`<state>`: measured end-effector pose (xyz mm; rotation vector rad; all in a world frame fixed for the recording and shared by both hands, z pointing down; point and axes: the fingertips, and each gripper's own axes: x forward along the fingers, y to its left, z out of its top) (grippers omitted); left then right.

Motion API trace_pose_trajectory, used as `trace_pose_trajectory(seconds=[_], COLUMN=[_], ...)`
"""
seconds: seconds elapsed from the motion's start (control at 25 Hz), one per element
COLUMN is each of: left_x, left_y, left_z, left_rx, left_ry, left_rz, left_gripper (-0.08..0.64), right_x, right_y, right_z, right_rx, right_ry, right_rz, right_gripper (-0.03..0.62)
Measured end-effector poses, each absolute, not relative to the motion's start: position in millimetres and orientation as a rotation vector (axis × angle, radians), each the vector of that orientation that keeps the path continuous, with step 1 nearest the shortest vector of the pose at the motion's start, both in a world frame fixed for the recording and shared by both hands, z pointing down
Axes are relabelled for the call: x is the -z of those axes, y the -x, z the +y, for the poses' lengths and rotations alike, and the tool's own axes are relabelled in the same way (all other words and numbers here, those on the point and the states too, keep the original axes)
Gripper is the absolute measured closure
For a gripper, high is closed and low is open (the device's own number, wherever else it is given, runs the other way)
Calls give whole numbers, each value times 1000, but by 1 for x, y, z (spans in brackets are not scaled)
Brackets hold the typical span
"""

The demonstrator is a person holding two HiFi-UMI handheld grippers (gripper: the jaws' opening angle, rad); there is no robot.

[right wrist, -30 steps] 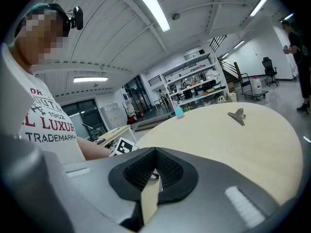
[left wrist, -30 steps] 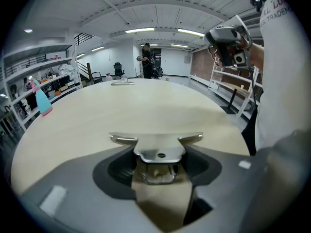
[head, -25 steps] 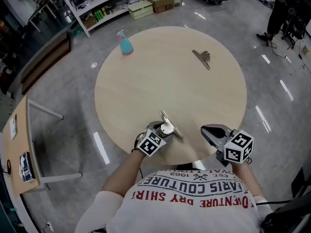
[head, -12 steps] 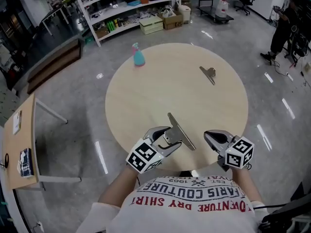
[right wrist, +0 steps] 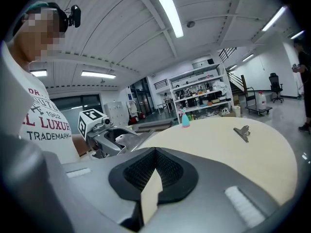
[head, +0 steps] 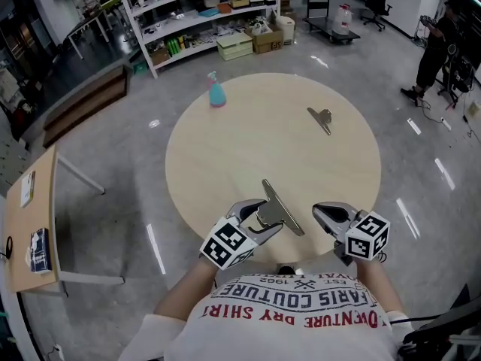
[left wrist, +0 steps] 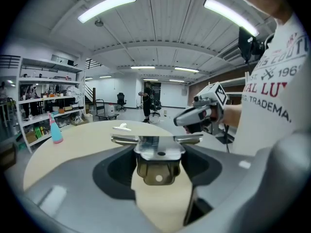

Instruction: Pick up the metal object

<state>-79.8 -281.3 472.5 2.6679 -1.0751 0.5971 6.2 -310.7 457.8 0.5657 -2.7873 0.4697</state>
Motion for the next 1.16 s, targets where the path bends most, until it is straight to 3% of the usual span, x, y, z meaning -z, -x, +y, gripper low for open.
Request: trace_pose_trajectory(seconds=[1.16], left_x=[-469], left_y=[81], left_z=[-259], left_rx=[-588], left_ry=[-2670], left_rz=[-1086], left_gripper=[276], right_x=[-454], right_y=[1], right_z=[-285], right_rx=[-419], right_ry=[-540], right_rz=[-2783], right_gripper=[592])
